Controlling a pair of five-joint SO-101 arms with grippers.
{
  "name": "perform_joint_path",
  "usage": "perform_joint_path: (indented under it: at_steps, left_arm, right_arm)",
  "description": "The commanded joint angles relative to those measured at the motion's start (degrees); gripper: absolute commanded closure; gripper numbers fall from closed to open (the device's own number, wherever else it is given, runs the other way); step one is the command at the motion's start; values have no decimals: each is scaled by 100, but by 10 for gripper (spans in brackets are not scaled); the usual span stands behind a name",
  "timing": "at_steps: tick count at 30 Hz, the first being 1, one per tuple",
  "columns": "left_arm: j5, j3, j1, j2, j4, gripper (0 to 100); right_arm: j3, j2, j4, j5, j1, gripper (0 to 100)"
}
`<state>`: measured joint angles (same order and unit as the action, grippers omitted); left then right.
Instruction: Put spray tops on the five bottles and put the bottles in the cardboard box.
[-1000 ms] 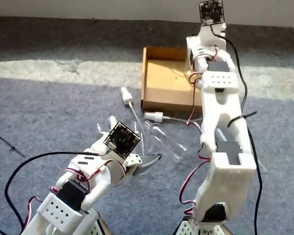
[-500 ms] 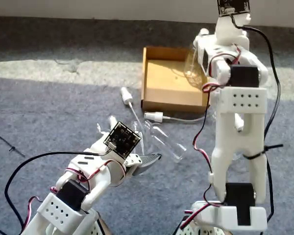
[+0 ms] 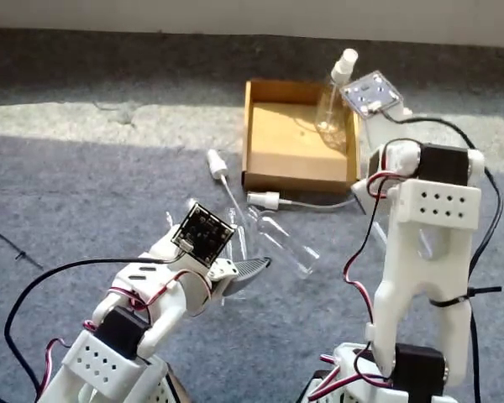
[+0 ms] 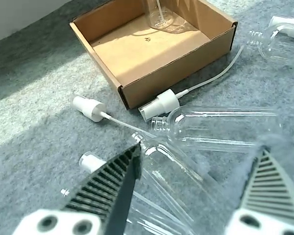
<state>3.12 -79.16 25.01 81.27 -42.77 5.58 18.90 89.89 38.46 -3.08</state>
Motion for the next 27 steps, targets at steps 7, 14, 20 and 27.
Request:
perform_joint_path:
  at_steps: [7, 14, 20, 27]
  left_arm:
    - [-35, 101, -75, 22, 141, 675]
    - [-35, 92, -57, 22, 141, 675]
    - [-35, 92, -57, 13, 141, 675]
    - [-35, 92, -57, 13, 141, 675]
  right_arm:
    - [1868, 171, -1446, 633, -101, 728]
    - [1982, -286, -1912, 642, -330, 728]
    - [875, -1525, -1912, 642, -523, 728]
    - [338, -2387, -1947, 642, -637, 728]
